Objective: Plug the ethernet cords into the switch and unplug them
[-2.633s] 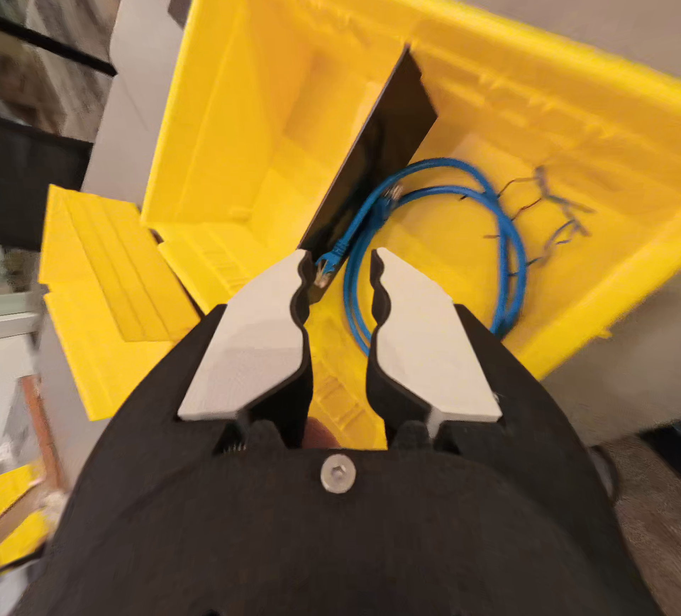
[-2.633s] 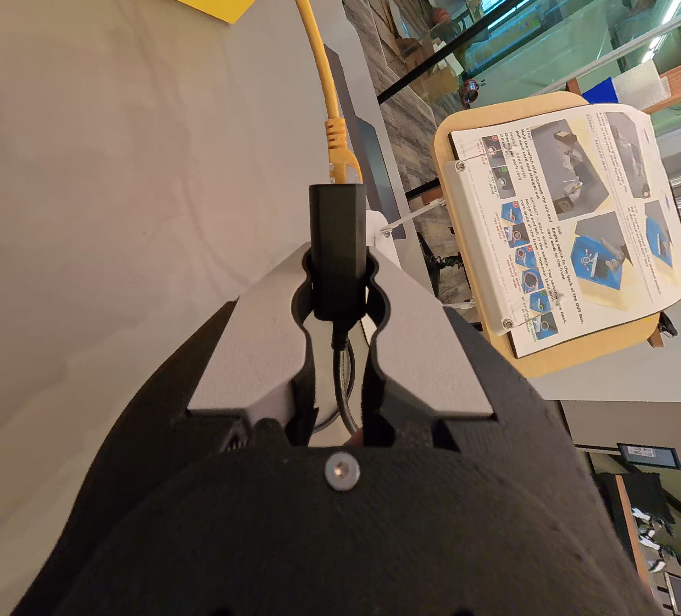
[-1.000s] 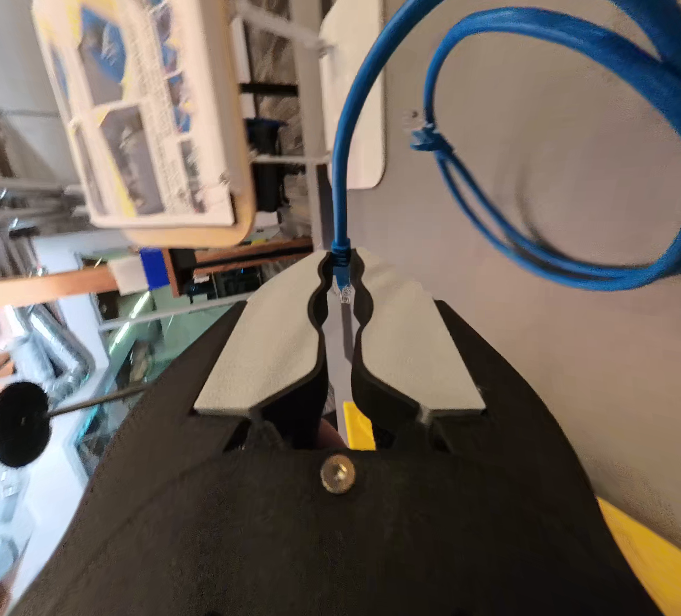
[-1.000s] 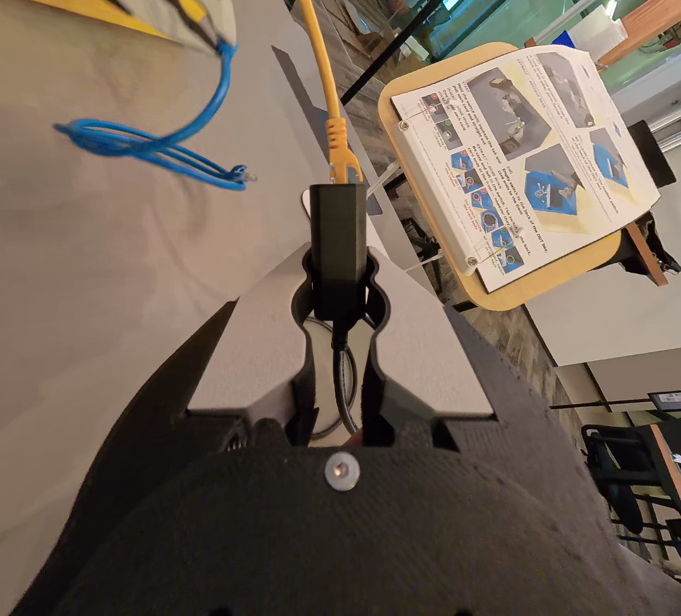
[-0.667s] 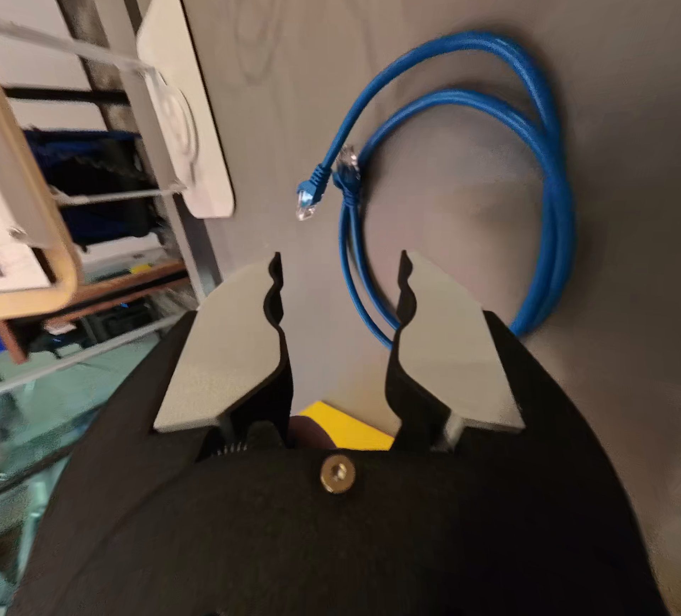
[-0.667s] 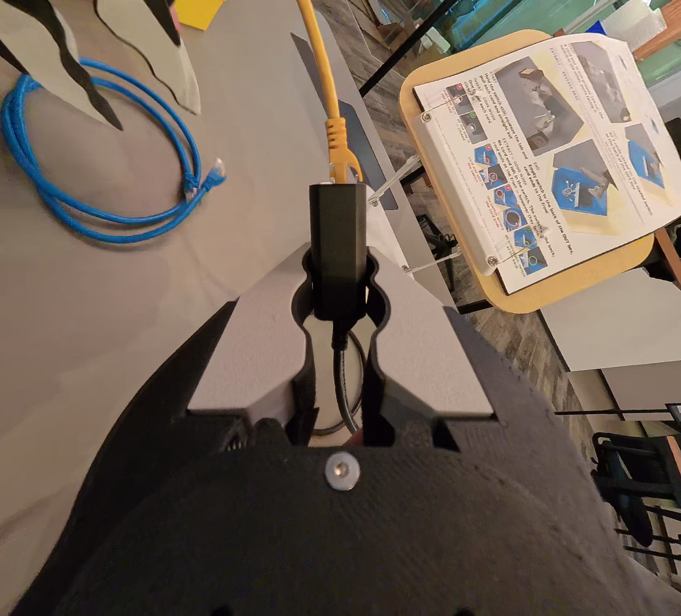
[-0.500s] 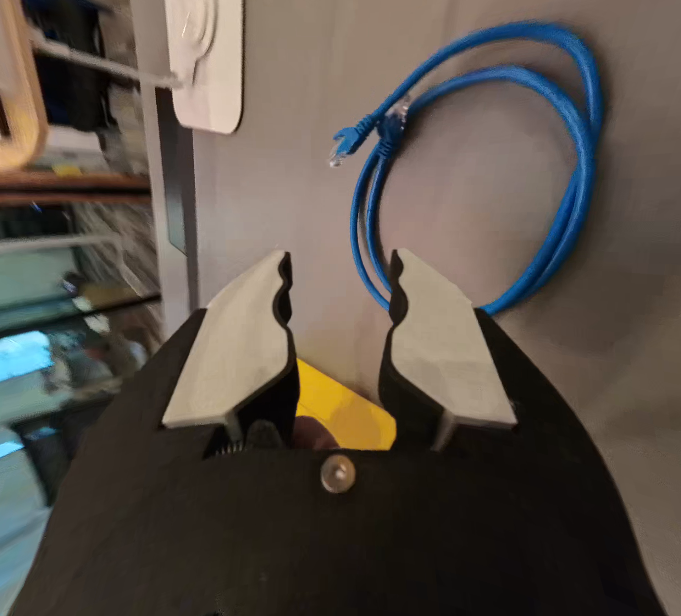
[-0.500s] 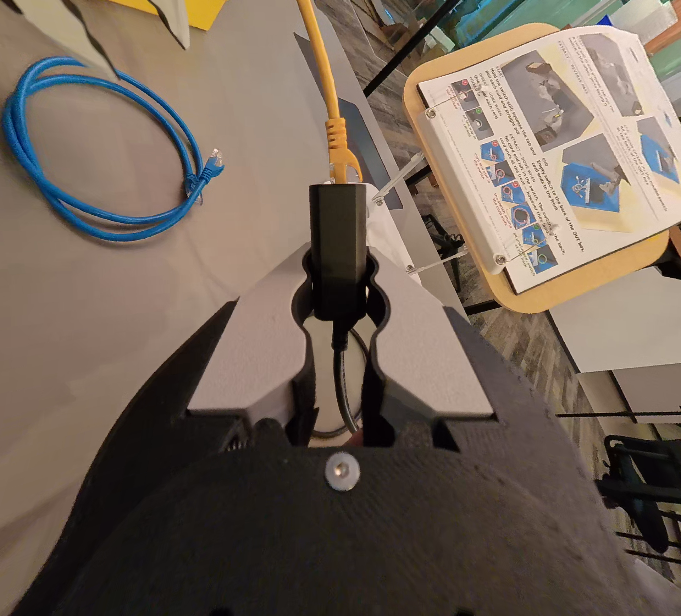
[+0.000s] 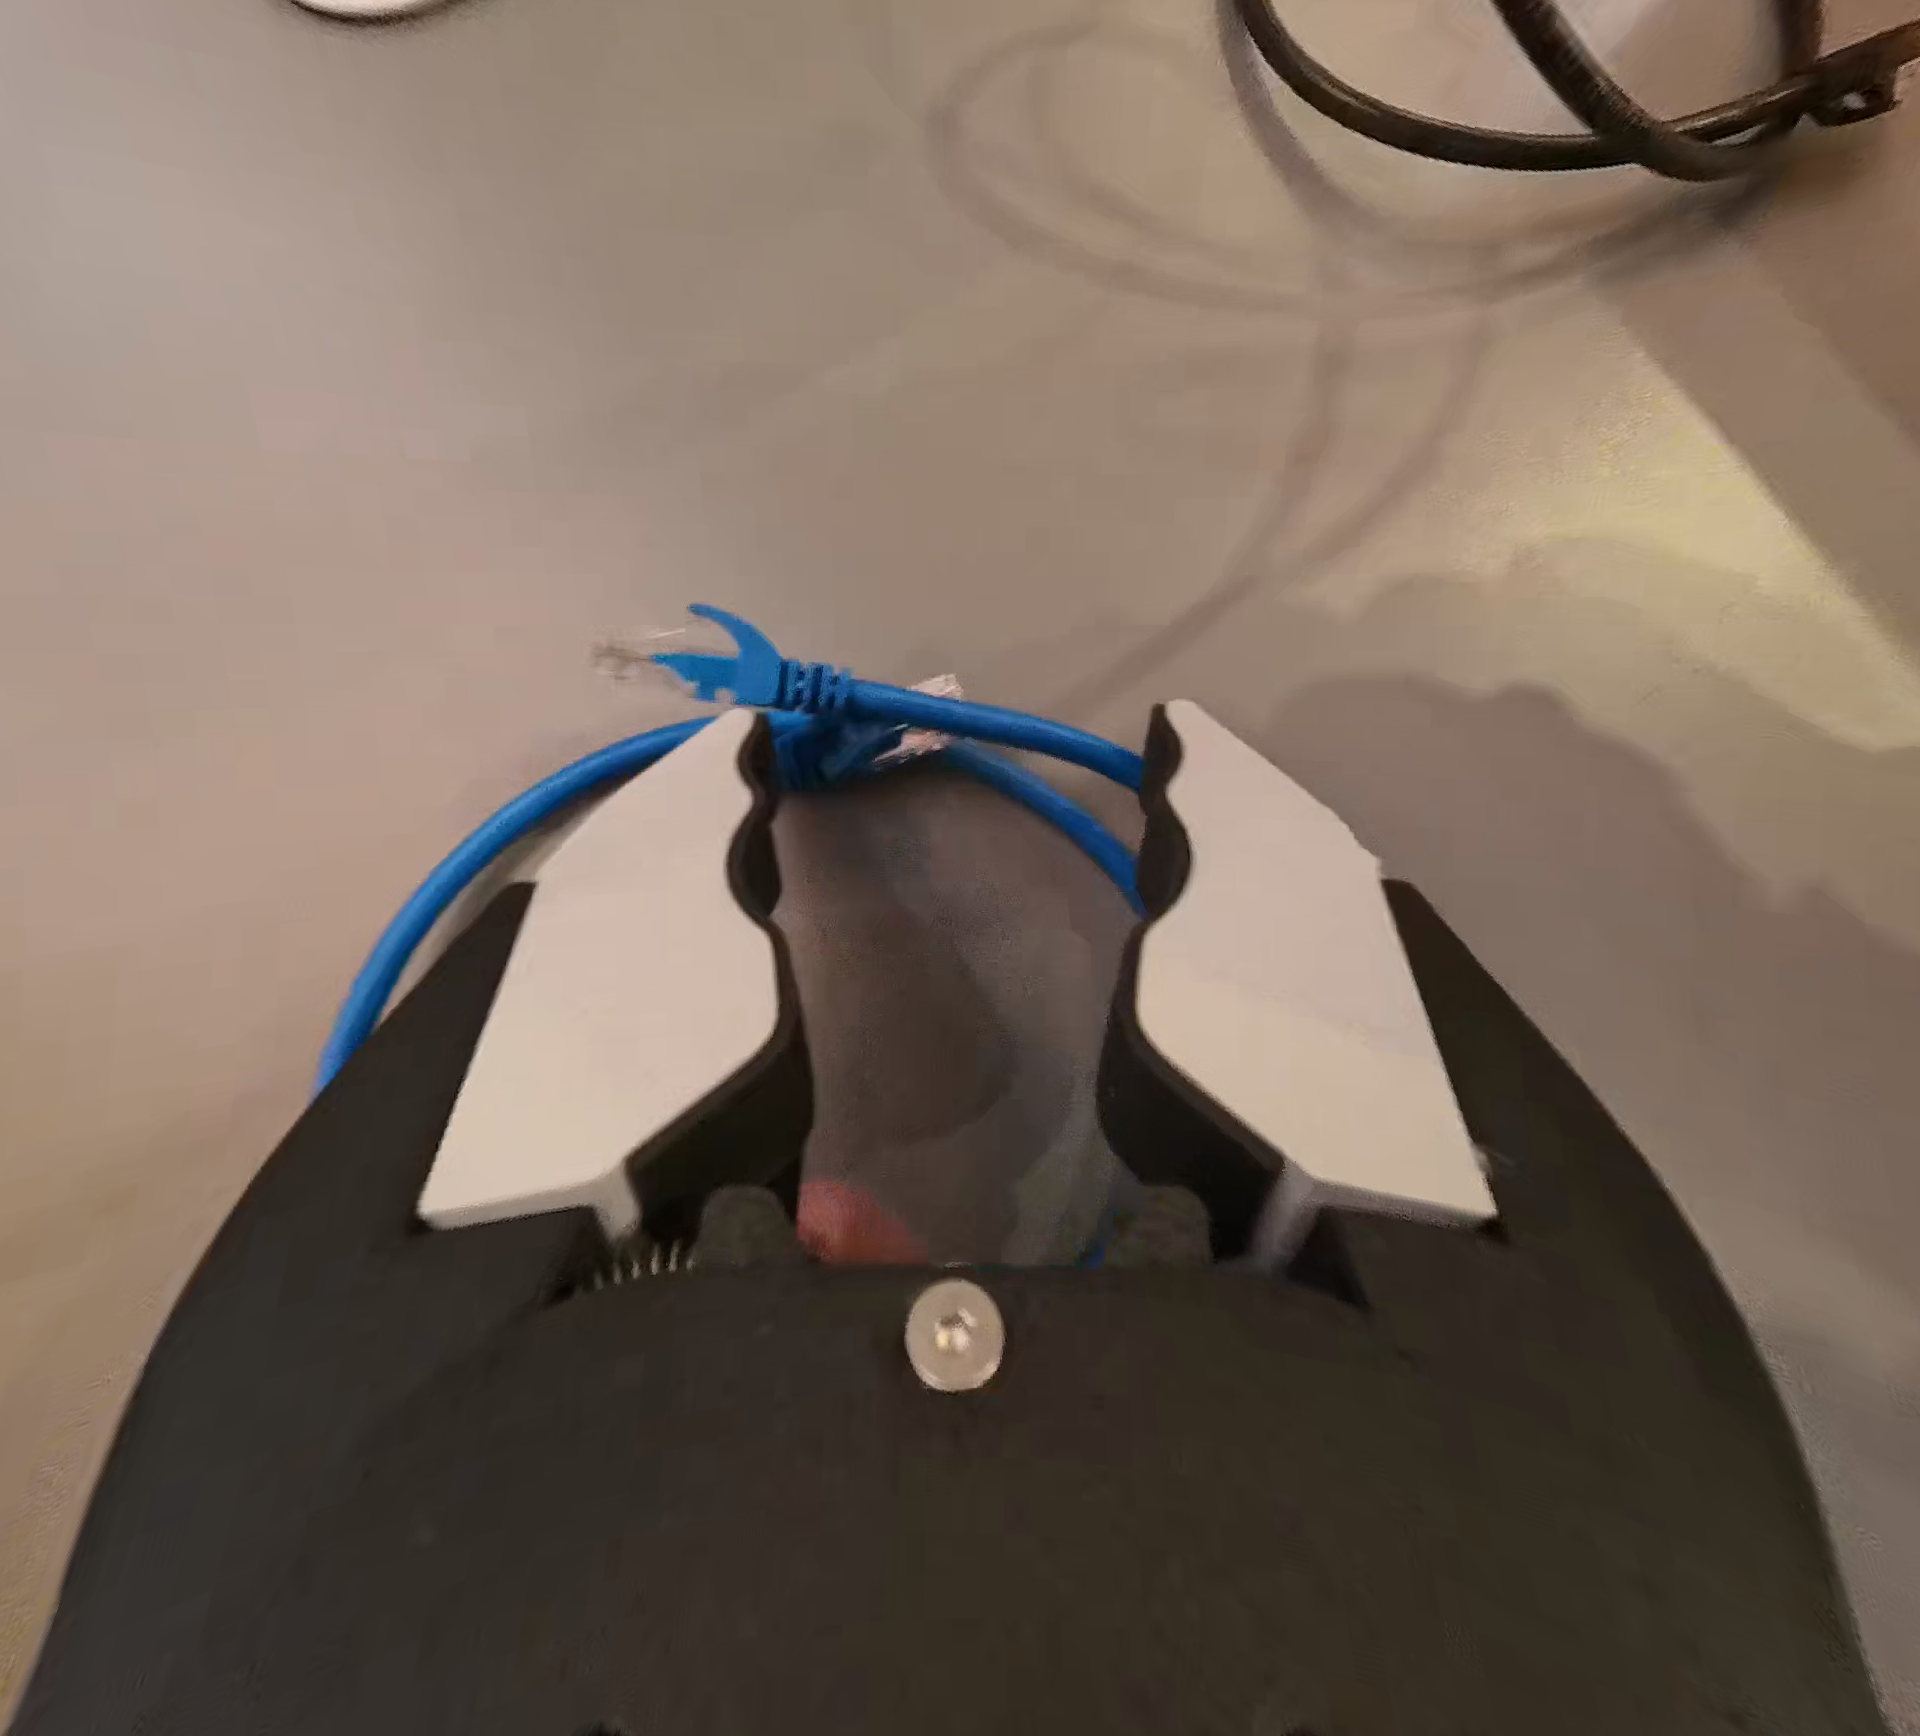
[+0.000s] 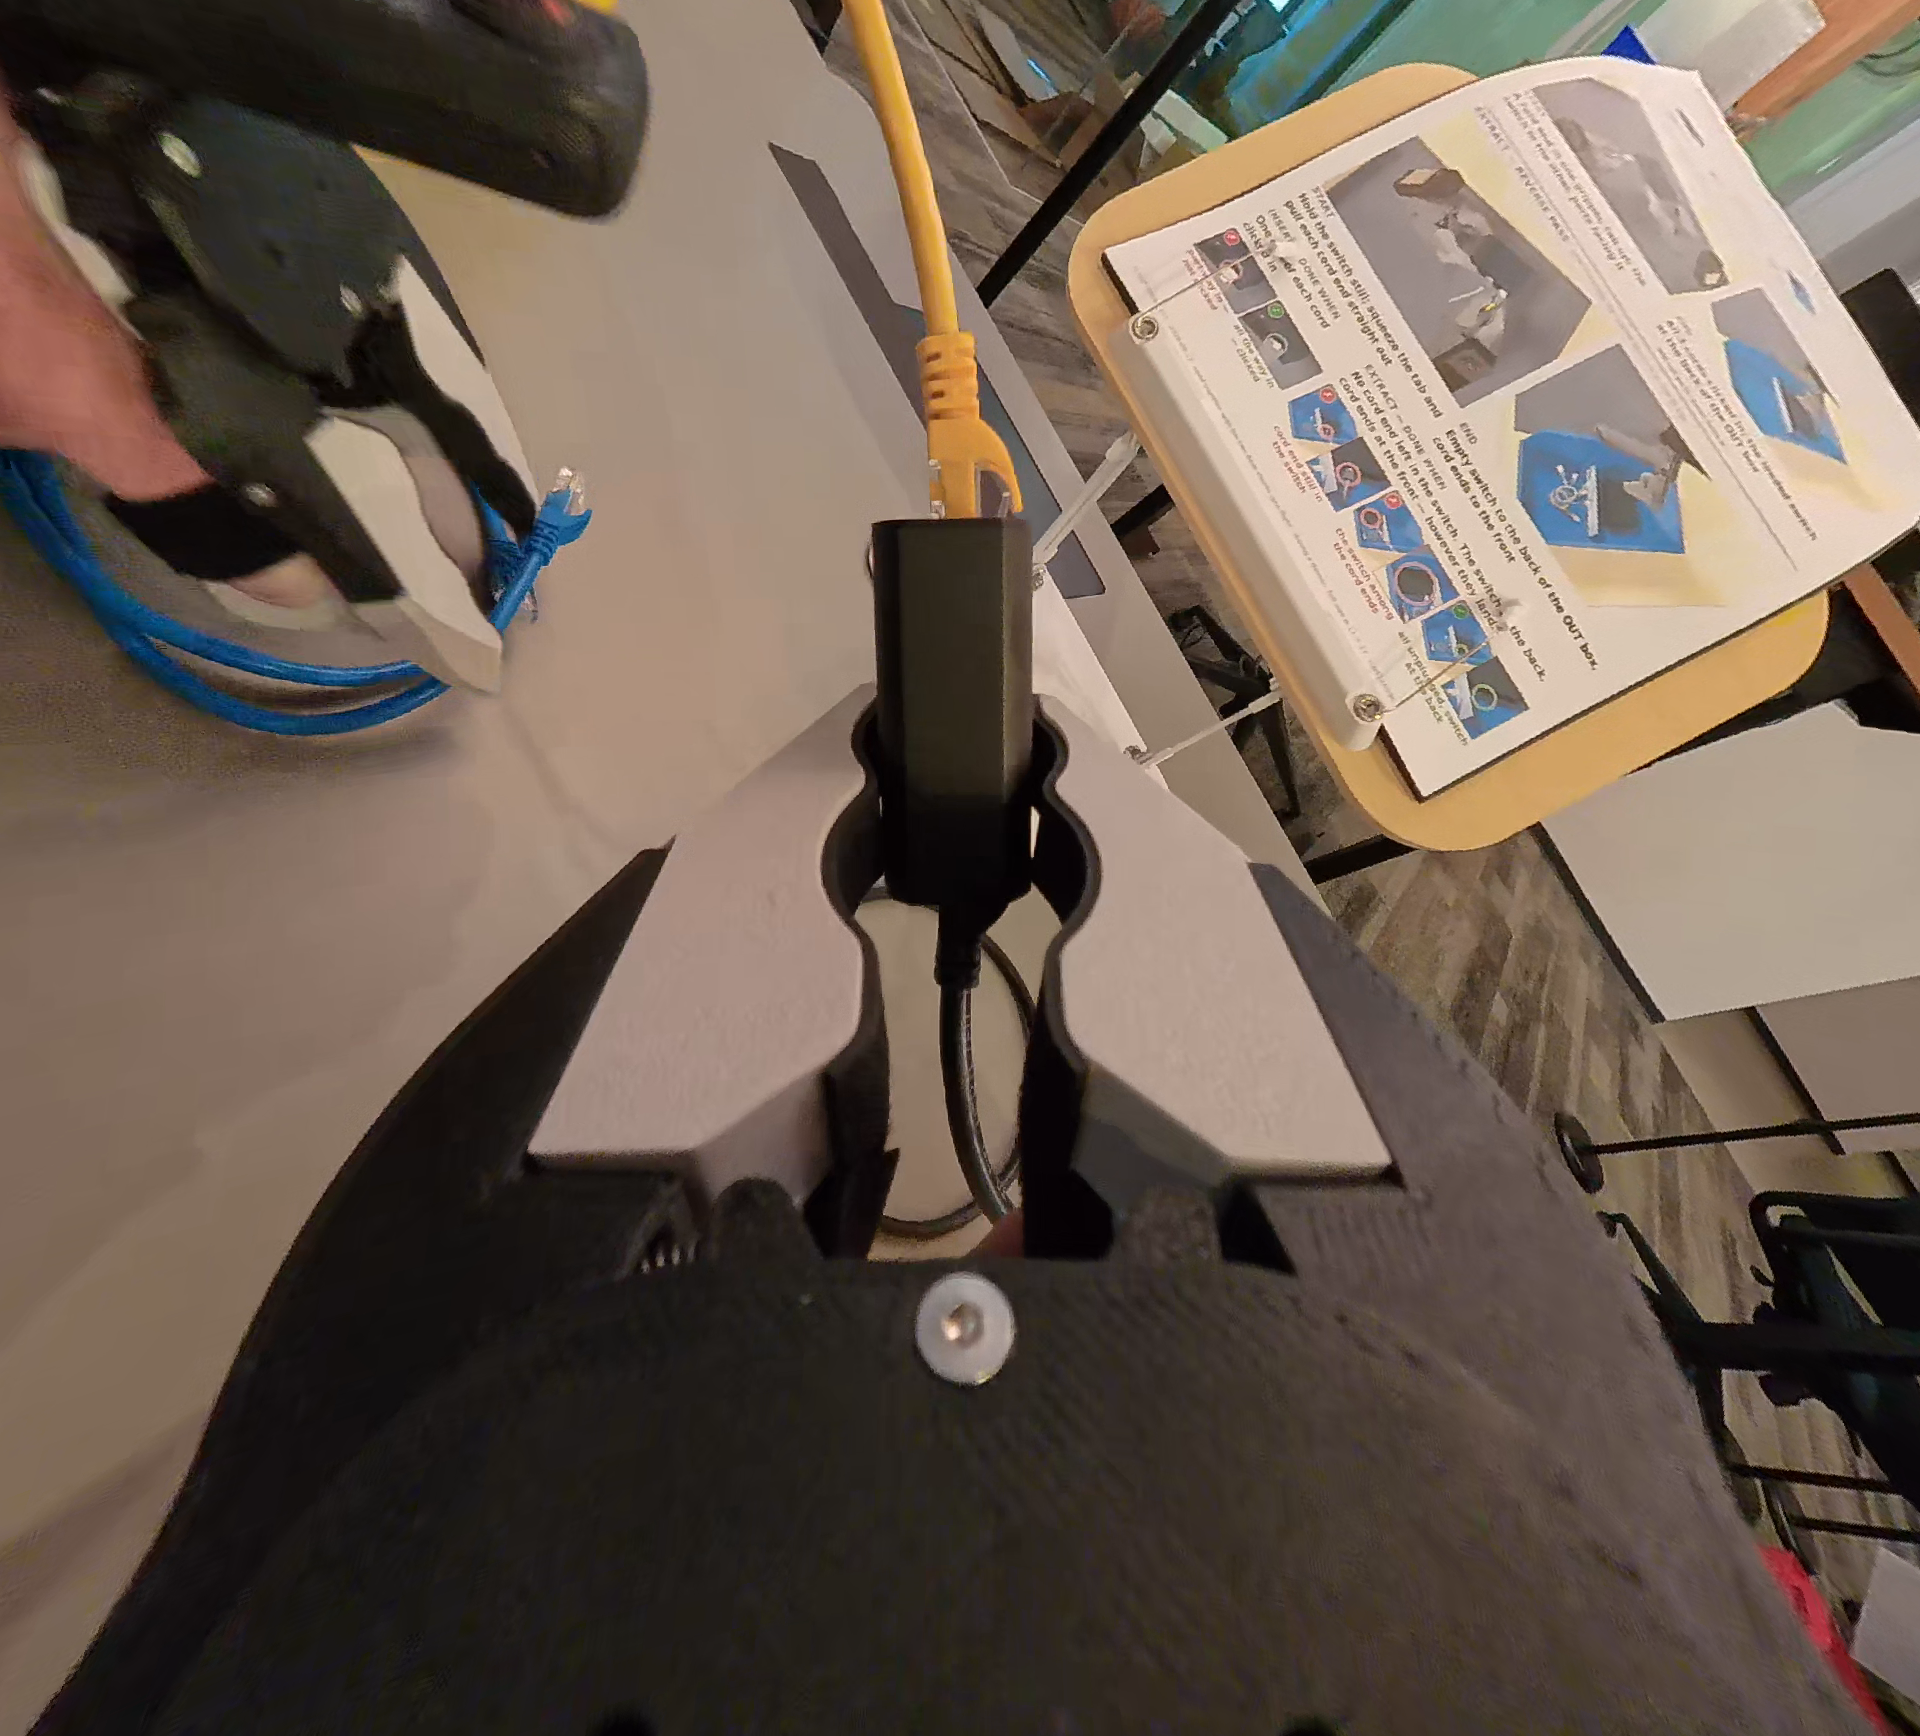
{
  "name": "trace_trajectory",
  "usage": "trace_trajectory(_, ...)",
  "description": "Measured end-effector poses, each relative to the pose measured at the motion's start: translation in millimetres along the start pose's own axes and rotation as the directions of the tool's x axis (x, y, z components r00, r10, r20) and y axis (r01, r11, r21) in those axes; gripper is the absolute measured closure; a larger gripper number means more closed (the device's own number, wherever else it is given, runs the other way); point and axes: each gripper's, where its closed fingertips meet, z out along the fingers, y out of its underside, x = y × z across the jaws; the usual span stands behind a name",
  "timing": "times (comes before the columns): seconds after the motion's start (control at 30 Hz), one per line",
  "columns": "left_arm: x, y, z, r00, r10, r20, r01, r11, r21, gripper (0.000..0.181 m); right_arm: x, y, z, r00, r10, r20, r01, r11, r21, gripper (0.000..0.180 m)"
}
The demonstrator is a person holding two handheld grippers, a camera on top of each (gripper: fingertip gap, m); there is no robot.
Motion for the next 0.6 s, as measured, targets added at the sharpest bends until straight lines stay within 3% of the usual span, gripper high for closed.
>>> trace_trajectory(0.1, -1, 0, 15, 0.995, 0.091, 0.036, -0.089, 0.995, -0.041, 0.128, -1, -1, 0, 1.000, 0.000, 0.002, 0.000, 1.000, 0.003, 0.158)
trace_trajectory(0.17, 6, -7, 17, 0.986, 0.164, 0.007, -0.164, 0.985, -0.044, 0.146, 0, -1, 0, 1.000, 0.004, 0.002, -0.004, 1.000, 0.006, 0.158)
trace_trajectory(0.23, 22, -9, 15, 0.953, 0.284, -0.111, -0.290, 0.956, -0.045, 0.168, 2, 0, 0, 1.000, 0.010, -0.001, -0.010, 1.000, 0.007, 0.158)
trace_trajectory(0.3, 30, 12, 10, 0.864, 0.428, -0.265, -0.471, 0.873, -0.124, 0.174, 4, 1, -2, 1.000, 0.018, -0.005, -0.018, 1.000, 0.010, 0.158)
trace_trajectory(0.37, 40, 29, -7, 0.710, 0.566, -0.418, -0.652, 0.753, -0.087, 0.175, 6, 1, -3, 1.000, 0.023, -0.007, -0.023, 1.000, 0.013, 0.158)
trace_trajectory(0.43, 31, 45, -22, 0.615, 0.624, -0.482, -0.750, 0.652, -0.111, 0.174, 6, 2, -3, 1.000, 0.026, -0.008, -0.026, 1.000, 0.015, 0.158)
trace_trajectory(0.53, 9, 37, -28, 0.638, 0.666, -0.386, -0.751, 0.649, -0.122, 0.148, 6, 1, -3, 1.000, 0.029, -0.006, -0.029, 0.999, 0.018, 0.158)
trace_trajectory(0.6, 8, 34, -33, 0.603, 0.739, -0.299, -0.786, 0.616, -0.063, 0.142, 6, 1, -3, 1.000, 0.028, -0.004, -0.028, 0.999, 0.018, 0.158)
